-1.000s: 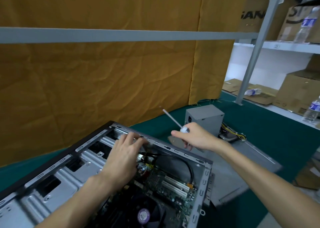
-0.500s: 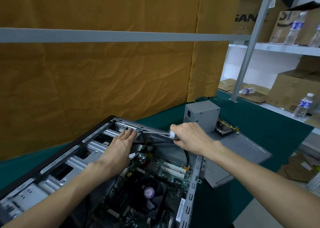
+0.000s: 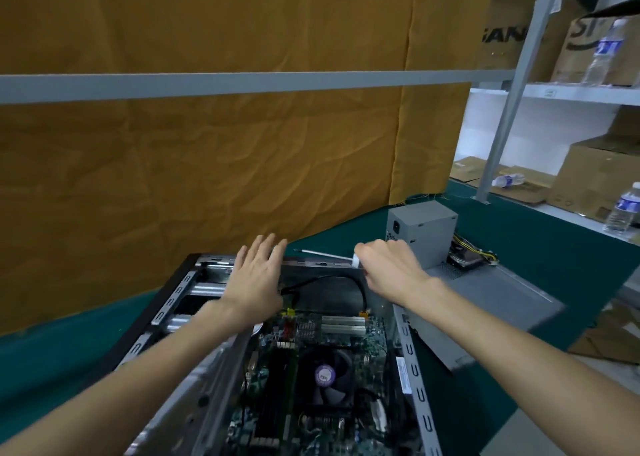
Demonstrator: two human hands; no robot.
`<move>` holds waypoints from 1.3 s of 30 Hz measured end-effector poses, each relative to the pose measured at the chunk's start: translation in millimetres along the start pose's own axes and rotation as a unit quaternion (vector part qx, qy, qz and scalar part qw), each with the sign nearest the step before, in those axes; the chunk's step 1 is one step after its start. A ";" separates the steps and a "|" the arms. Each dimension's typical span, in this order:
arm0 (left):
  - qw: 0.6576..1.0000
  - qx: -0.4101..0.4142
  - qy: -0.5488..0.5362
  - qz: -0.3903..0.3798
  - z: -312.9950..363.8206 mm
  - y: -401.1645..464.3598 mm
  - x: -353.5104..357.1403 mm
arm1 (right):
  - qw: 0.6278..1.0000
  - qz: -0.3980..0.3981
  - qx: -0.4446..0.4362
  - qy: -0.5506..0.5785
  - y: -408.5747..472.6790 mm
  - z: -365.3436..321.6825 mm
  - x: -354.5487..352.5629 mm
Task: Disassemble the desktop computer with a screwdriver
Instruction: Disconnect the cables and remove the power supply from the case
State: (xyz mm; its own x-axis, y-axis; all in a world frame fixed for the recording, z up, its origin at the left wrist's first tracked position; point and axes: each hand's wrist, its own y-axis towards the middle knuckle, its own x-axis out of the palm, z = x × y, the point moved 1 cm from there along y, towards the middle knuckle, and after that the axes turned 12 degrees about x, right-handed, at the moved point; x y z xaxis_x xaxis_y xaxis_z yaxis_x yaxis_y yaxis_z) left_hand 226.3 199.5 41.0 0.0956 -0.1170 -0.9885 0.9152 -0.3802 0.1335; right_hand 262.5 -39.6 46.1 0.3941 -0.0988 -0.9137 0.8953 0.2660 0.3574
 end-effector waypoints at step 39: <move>0.974 0.221 -0.055 -0.014 2.5 18.5 14.2 | 0.794 -0.110 0.267 0.535 -39.7 -38.6 -91.7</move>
State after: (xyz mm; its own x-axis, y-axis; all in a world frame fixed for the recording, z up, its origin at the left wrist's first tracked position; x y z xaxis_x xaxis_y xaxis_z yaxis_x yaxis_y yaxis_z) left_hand 243.7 188.6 29.6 0.0082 -0.1894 -0.9819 0.6561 -0.7400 0.1482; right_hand 182.9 -4.1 108.3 0.0692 0.8605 -0.5047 0.9909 -0.1177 -0.0648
